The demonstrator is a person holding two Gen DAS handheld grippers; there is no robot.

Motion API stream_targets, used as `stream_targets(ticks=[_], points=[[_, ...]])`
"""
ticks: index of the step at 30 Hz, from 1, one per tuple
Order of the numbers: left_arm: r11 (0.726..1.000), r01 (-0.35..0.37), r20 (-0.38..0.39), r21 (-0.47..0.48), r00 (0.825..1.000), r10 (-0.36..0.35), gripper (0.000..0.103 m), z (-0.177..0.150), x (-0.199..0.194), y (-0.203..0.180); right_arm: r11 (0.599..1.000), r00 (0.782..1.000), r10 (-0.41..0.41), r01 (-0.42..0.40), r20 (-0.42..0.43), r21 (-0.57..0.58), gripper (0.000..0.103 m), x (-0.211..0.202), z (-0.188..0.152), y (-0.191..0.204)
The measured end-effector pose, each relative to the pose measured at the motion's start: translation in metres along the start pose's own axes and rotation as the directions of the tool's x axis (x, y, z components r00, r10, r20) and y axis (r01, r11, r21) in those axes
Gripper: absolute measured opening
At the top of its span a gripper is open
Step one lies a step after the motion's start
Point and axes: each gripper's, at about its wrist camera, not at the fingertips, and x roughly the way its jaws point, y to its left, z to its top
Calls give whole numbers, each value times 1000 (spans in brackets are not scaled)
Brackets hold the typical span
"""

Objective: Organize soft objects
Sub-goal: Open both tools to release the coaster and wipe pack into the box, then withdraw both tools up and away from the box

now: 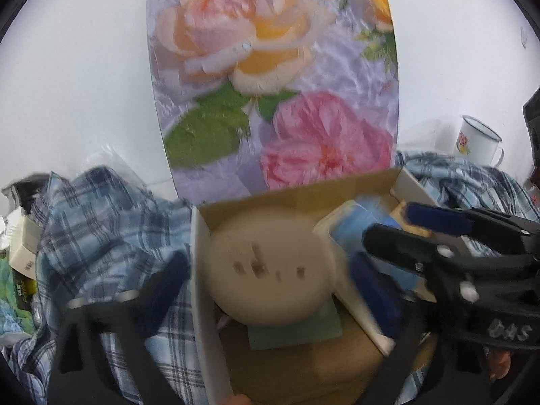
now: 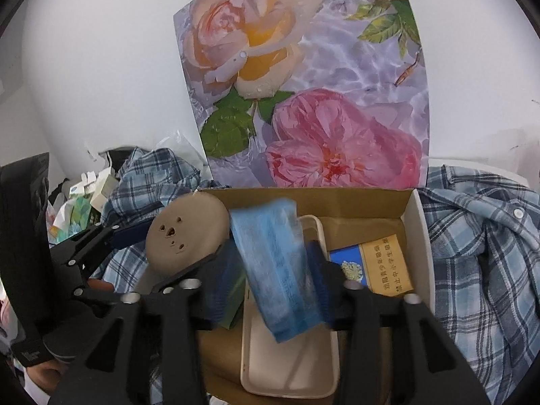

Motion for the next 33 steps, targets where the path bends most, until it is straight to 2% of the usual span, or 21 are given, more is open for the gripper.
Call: stream_targets(ticks=[1,2,3,5,18,26,30,33], points=[[1000,-5,22,0,1000,5,103,1,-4,0,1000,999,-30,31,15,-6,69,-4,1,1],[1000,-29,41,-4,999,29,103,2,-7,1,999,998,-47,47,33,-6,83,-8,3,1],[1000,-19,69,-11,997,20,103,4,-12,3,999,998,-44,44,46,0,95,-12,5,0],[999,-4,85,-38,996,7,103,7,-18,8,999,997,-39,38,73,11,103,-19,8,-1],[997,6,148,-75,989,5,103,21,-50,19,997,985,-59,67,165,-48,103,-53,24,12],[996,15,207,-92,978,4,103,33,-85,29,993,970,-52,76,237,-93,103,-86,36,28],[993,76,237,-88,970,-53,103,39,-106,34,996,965,-18,40,261,-81,103,-106,42,36],[989,109,267,-100,960,-79,103,46,-127,38,993,956,-19,52,294,-105,103,-129,48,49]])
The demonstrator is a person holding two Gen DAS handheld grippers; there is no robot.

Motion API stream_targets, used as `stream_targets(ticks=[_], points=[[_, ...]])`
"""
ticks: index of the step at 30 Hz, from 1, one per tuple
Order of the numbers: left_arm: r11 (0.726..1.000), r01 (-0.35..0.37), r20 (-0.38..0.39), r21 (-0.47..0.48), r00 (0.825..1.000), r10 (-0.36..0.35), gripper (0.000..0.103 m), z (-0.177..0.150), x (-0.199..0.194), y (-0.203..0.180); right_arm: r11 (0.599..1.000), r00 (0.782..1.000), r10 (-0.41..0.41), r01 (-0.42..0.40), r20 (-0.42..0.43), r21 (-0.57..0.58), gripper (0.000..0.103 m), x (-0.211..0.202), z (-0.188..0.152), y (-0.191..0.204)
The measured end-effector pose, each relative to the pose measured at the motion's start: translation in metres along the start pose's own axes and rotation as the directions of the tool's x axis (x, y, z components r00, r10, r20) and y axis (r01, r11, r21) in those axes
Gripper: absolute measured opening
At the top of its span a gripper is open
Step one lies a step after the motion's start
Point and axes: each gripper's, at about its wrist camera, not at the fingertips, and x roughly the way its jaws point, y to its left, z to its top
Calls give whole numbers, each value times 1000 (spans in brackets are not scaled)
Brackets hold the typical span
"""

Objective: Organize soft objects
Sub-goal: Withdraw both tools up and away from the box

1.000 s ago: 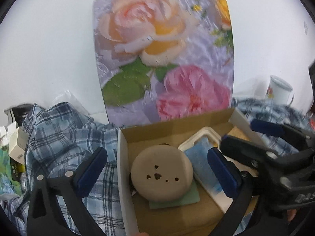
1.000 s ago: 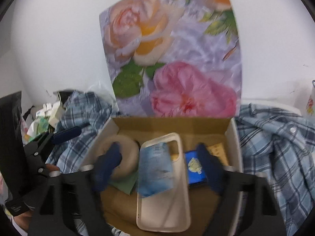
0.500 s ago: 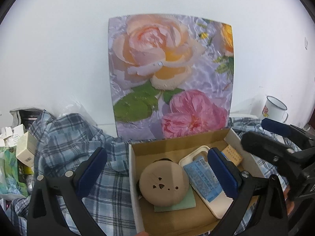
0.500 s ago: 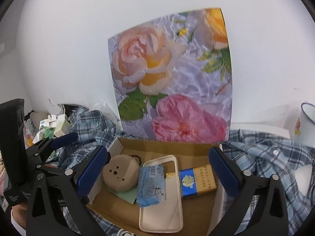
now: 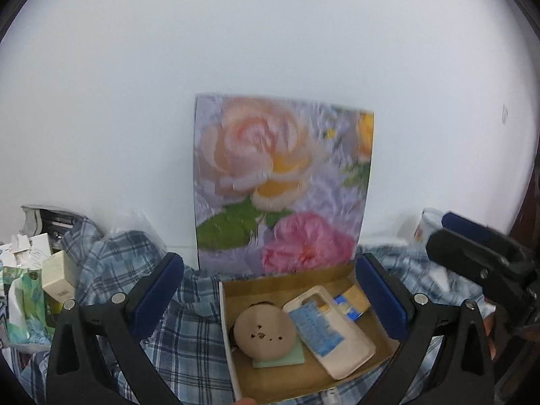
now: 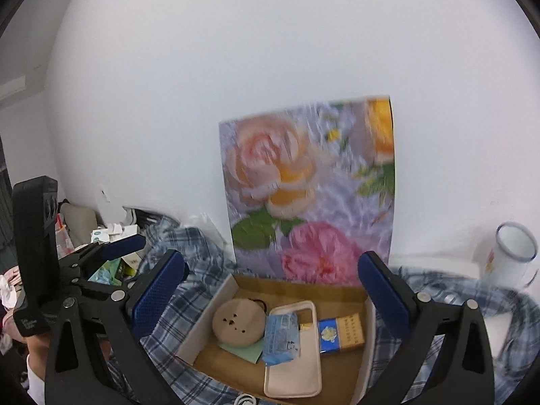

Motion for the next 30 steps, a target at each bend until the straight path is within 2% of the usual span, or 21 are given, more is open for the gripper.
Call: stream_targets(ticks=[4,7,10,15,21,26,30], points=[[1000,14,37,-17,999,-14,103,16,-29,-7,1000,999,-4,5,44,-24,103,-29,13,12],[1000,12,69,10,998,-13,103,24,-55,-14,998,998,1,3,66,-58,103,-48,19,20],[1000,2,95,22,995,-4,103,27,-77,-17,996,997,2,6,83,-88,103,-68,21,28],[999,35,126,18,991,-37,103,24,-104,-21,994,994,18,-6,110,-111,103,-99,15,33],[998,26,142,64,989,-34,103,7,-125,-33,990,994,42,-27,106,-138,103,-116,-1,36],[994,-20,132,108,991,5,103,-18,-126,-47,982,992,98,-83,85,-171,103,-116,-23,40],[988,-31,115,148,993,14,103,-38,-121,-57,978,994,90,-76,65,-197,103,-112,-42,43]])
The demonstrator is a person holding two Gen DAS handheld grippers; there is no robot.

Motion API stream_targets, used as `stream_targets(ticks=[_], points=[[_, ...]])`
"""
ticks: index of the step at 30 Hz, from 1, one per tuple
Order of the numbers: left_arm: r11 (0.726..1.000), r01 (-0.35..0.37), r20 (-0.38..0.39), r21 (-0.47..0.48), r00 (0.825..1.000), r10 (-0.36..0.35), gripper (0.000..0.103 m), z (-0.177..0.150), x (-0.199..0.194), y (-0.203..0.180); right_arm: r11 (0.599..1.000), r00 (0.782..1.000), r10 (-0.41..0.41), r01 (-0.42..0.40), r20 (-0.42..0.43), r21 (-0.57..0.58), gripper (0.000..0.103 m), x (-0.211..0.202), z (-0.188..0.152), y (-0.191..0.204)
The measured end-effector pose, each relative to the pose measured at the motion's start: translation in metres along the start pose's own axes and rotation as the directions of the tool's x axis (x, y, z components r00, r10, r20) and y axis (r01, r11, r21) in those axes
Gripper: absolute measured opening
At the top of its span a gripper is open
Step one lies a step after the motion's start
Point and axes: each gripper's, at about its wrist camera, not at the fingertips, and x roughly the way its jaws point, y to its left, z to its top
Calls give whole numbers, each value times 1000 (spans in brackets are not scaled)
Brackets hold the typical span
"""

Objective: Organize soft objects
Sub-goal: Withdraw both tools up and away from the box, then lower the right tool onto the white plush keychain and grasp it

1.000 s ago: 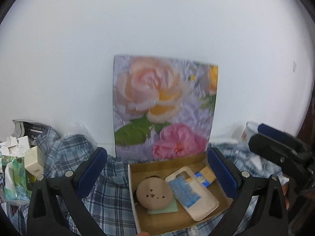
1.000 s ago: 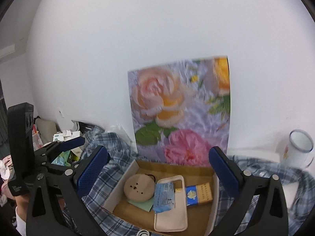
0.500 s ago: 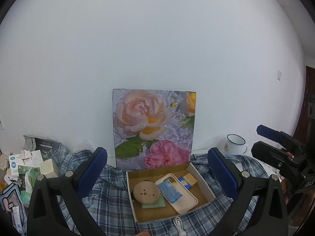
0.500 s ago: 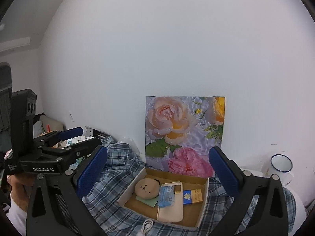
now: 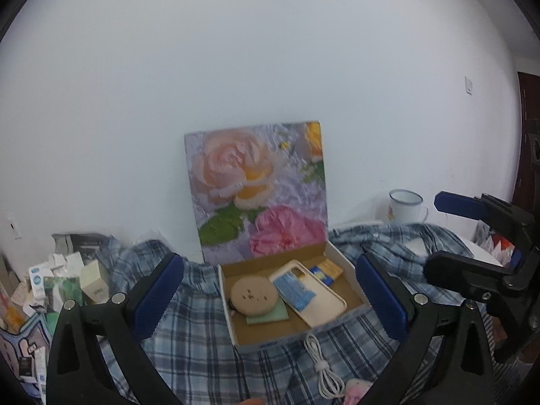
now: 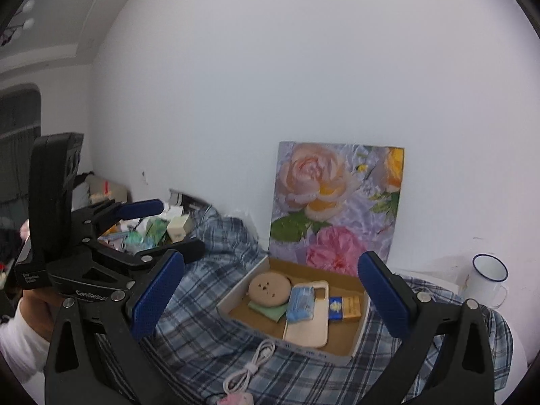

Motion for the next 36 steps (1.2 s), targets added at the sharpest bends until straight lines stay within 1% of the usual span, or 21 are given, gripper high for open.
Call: stream_targets(ticks=[3,8,13,15,20,24,26,29,32,34,36], points=[[1000,16,-20,2,1000,-16,103,-14,3,-4,1000,1000,11,-11,-9,4,103,0,-12,-1],[1000,14,-56,7,998,-13,103,-34,11,-6,999,999,24,-24,-26,22,103,3,-34,-6],[999,50,-101,9,994,-49,103,-56,22,-8,998,998,42,-41,-48,38,103,10,-55,-8],[999,41,-117,17,992,-38,103,-64,27,-9,998,997,53,-50,-63,46,103,13,-63,-9],[999,42,-154,2,987,-41,103,-81,40,-7,996,994,71,-66,-87,60,103,23,-80,-12],[999,33,-175,12,984,-31,103,-91,48,-6,992,990,109,-102,-91,72,103,31,-93,-16],[999,32,-182,7,983,-30,103,-96,52,-5,992,988,105,-97,-116,76,103,37,-99,-18],[999,37,-202,0,979,-37,103,-104,59,-3,990,979,130,-119,-156,78,103,42,-105,-19],[999,44,-238,-3,970,-44,103,-112,66,-2,984,967,173,-161,-186,78,103,46,-111,-21],[999,52,-258,-3,965,-51,103,-115,69,-3,986,962,163,-154,-221,60,103,49,-115,-20],[999,52,-260,-3,964,-51,103,-116,69,-3,984,952,178,-168,-248,59,103,51,-118,-19]])
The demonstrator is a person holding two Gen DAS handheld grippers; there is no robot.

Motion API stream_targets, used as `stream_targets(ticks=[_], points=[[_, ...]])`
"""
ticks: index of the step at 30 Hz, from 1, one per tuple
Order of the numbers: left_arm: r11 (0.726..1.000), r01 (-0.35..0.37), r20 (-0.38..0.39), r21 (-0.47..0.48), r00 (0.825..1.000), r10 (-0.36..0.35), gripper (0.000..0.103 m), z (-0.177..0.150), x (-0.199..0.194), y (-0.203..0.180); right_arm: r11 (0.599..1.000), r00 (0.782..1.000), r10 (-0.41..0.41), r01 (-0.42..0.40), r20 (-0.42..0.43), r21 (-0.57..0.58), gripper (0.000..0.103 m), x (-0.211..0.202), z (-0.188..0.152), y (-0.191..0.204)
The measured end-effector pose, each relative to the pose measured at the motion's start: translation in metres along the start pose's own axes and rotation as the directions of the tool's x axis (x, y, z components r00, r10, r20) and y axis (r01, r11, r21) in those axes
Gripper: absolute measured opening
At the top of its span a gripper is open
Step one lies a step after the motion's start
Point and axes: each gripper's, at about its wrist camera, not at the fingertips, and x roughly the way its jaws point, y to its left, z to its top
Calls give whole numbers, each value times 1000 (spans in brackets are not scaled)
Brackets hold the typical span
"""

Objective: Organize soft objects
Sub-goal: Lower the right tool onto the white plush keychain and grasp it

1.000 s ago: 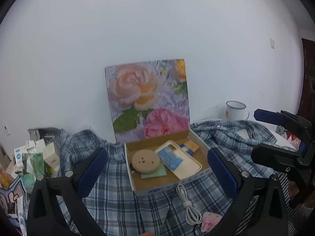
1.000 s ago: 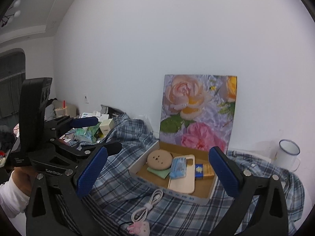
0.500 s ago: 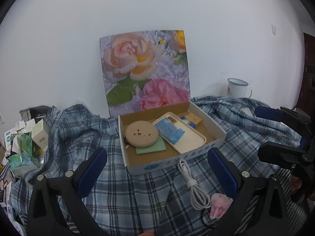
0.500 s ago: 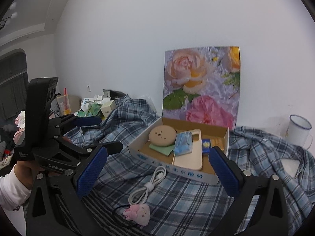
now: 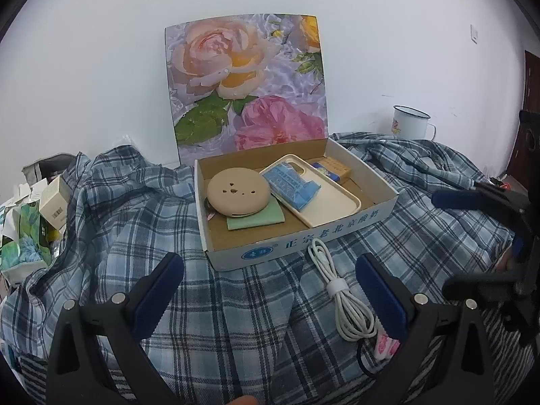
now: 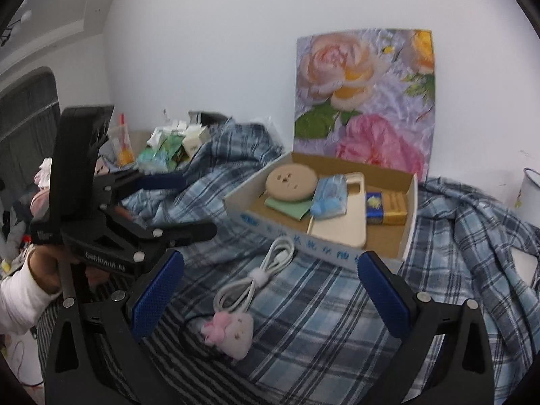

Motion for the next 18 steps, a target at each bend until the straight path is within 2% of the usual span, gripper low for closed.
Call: stream_targets(ticks=[4,8,11,12,18], points=[[1000,9,-12,-19,1000,-9,103,-2,2,4,999,996,26,-28,-85,-28,103,12,-7,7],[999,18,-43,-31,999,-19,103,-5,7,6,995,979,58,-74,-197,-73,102,24,-15,15],[999,22,-54,-25,998,-23,103,-6,10,4,989,962,93,-119,-258,-88,92,29,-22,21],[999,24,-58,-23,998,-25,103,-6,11,4,988,958,94,-123,-272,-92,86,31,-24,23],[999,30,-71,-30,997,-32,103,-7,14,5,985,938,91,-134,-333,-106,67,41,-33,29]])
